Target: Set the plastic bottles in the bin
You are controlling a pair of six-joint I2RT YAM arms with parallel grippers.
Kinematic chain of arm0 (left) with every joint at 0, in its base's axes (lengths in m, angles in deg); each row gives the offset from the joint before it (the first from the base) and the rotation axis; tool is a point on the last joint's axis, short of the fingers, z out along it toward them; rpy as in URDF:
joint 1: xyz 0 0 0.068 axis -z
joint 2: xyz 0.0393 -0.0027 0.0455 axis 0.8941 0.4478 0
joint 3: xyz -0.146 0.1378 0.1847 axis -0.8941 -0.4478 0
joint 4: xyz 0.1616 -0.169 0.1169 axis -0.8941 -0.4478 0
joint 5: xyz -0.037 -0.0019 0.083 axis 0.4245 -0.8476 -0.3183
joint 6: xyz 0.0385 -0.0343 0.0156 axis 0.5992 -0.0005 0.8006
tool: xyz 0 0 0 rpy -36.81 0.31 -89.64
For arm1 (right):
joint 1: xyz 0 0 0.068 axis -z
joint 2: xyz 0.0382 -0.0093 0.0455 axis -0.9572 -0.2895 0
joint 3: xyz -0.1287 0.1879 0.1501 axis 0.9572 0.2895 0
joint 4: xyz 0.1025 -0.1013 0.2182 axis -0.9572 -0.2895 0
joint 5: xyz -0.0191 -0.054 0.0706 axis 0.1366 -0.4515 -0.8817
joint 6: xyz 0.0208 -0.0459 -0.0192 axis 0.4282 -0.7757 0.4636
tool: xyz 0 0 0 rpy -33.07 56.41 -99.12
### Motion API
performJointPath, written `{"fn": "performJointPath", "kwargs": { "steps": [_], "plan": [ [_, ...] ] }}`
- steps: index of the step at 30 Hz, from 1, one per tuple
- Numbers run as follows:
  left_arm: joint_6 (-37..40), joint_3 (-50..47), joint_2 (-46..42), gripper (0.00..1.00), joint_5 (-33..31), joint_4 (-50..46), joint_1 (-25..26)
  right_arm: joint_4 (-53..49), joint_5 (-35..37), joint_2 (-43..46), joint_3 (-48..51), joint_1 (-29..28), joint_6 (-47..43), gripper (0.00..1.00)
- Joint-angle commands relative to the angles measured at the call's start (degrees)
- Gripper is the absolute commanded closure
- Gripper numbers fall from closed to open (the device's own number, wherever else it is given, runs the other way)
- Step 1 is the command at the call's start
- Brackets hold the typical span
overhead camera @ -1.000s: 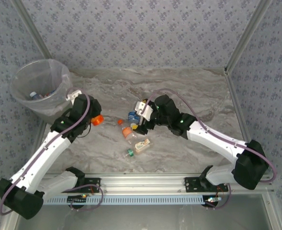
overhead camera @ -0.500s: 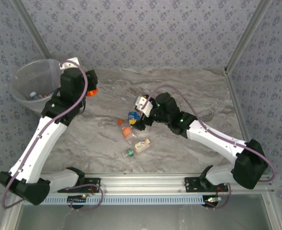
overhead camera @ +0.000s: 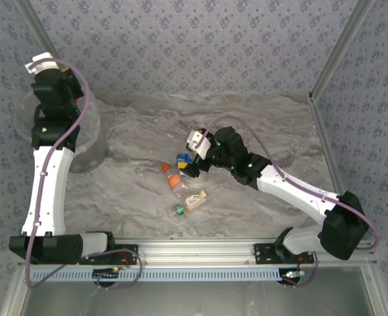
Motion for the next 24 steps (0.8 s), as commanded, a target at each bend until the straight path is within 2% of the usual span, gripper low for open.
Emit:
{"fn": "performJointPath", "kwargs": {
  "steps": [1,7,14,17,21,24],
  "plan": [
    [1.32,0.52,0.19,1.00,1.14,3.13,-4.80,0.41,0.91,0.24,0.49,0.26,0.87,0.00],
    [-3.78,2.12,5.68,1.00,4.43,-4.94,-10.78,0.76,1.21,0.34,0.60,0.21,1.19,0.00],
    [-9.13,3.39,11.36,0.99,7.88,-11.37,-12.97,-0.38,2.22,1.23,0.47,0.14,0.66,0.00],
    [-11.07,2.77,12.60,0.94,7.68,-12.90,-13.05,-0.39,2.75,1.56,1.04,0.21,0.77,0.00],
    [-12.24,1.38,13.37,0.86,4.41,-14.05,-13.07,-0.52,3.03,1.80,1.60,0.20,1.33,0.00],
    [-14.20,2.10,14.40,0.79,-3.74,-16.39,-13.22,-0.52,3.20,1.88,1.84,0.13,1.37,0.00]
  ]
}}
